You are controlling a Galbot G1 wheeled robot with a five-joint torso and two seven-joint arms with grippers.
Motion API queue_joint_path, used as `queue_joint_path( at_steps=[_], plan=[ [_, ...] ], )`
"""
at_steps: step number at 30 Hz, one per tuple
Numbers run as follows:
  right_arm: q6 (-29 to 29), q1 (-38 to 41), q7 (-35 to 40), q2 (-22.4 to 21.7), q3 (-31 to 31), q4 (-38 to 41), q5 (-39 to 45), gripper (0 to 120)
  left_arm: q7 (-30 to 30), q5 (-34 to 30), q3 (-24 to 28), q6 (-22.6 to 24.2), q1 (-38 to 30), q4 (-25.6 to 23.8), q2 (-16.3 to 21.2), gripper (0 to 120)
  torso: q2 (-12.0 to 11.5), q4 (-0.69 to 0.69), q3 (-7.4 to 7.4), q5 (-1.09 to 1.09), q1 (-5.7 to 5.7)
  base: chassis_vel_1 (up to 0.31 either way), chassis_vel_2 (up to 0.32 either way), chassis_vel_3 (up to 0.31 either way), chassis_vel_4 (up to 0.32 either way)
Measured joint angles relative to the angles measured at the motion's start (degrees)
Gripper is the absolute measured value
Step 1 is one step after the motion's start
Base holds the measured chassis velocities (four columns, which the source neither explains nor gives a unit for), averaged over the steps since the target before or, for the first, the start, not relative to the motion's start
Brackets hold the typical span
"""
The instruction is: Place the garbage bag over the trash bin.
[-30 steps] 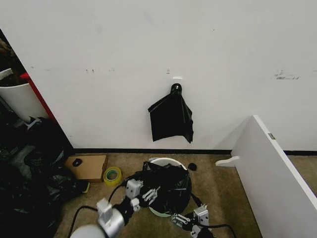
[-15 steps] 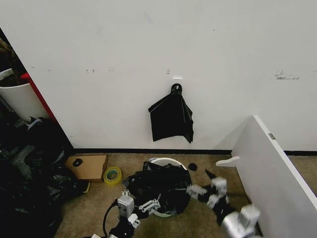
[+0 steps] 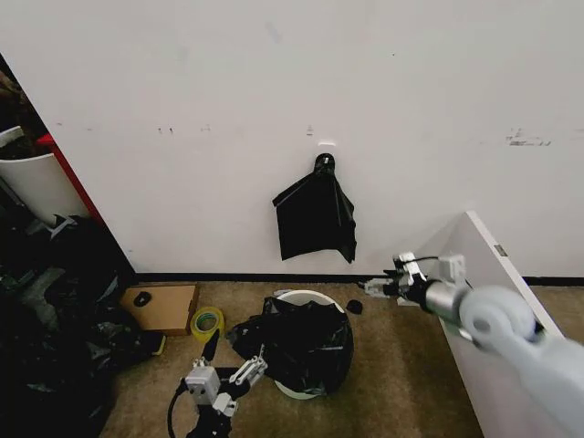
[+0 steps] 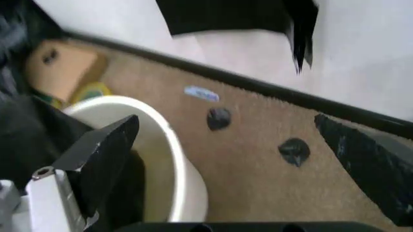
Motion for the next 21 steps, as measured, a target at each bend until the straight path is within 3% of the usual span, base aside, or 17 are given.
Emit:
queue_joint_path(
  at_steps=[3,6,11,17,21],
  plan=[
    [-0.65,7.25,-2.76,1.20,-7.67,-4.71,-2.60,100,0.16,0.22,-0.73,-0.30,0.95,0.00,-0.03,100,0.00,0.01,0.00,-0.03,0.00,0.000,0.000,0.000,0.000],
    [-0.85,8.07,-2.99,1.40,-8.75,-5.24,-2.97,100,0.18,0.26,-0.77,-0.32,1.02,0.00,-0.01,100,0.00,0.02,0.00,-0.02,0.00,0.000,0.000,0.000,0.000],
    [-1.12,15.81,-6.01,4.06,-20.10,-10.74,-5.81,100,0.27,0.81,-0.77,-0.72,1.37,0.60,-0.31,100,0.00,0.01,-0.01,0.03,0.00,0.000,0.000,0.000,0.000],
    [-0.94,20.73,-8.31,5.56,-27.14,-15.09,-7.45,100,0.37,0.88,-0.49,-1.26,1.05,1.56,-0.44,100,0.00,-0.01,-0.01,0.01,0.00,0.000,0.000,0.000,0.000],
    [-0.87,21.91,-9.61,7.14,-28.26,-16.76,-8.19,100,0.39,0.97,-0.09,-1.29,0.54,1.92,-0.71,100,0.00,0.02,-0.01,0.01,0.00,0.000,0.000,0.000,0.000]
  ],
)
